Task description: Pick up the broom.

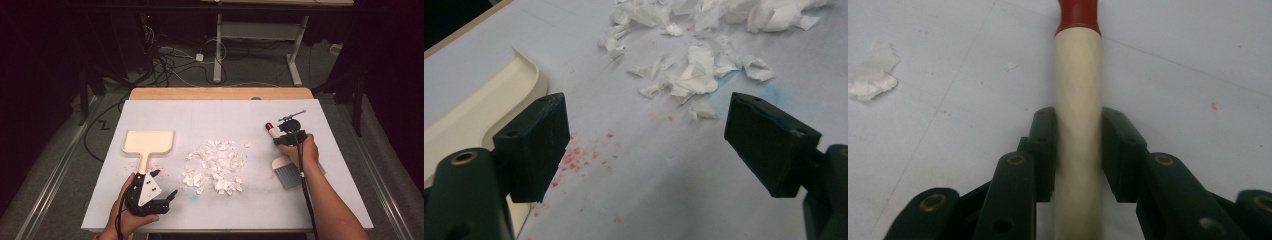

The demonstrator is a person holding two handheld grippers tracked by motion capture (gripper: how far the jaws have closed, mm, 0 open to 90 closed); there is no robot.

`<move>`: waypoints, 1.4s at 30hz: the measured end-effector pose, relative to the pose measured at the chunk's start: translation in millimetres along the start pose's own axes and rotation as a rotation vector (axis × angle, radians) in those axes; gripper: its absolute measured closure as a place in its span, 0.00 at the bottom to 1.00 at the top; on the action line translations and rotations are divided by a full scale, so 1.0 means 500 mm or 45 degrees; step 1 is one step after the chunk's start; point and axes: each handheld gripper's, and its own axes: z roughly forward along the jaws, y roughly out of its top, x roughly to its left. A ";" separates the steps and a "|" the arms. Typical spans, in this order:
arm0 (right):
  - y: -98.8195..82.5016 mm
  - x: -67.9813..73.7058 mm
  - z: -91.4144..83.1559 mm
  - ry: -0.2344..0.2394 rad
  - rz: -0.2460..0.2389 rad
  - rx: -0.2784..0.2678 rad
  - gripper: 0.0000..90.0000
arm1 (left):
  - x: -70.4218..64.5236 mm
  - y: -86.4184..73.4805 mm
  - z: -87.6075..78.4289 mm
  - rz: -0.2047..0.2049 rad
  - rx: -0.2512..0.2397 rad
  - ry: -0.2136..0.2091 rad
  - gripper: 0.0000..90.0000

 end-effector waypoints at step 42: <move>-0.075 0.155 -0.297 0.198 -0.193 -0.882 0.79 | -0.206 0.332 0.154 -0.060 -0.261 -0.417 0.30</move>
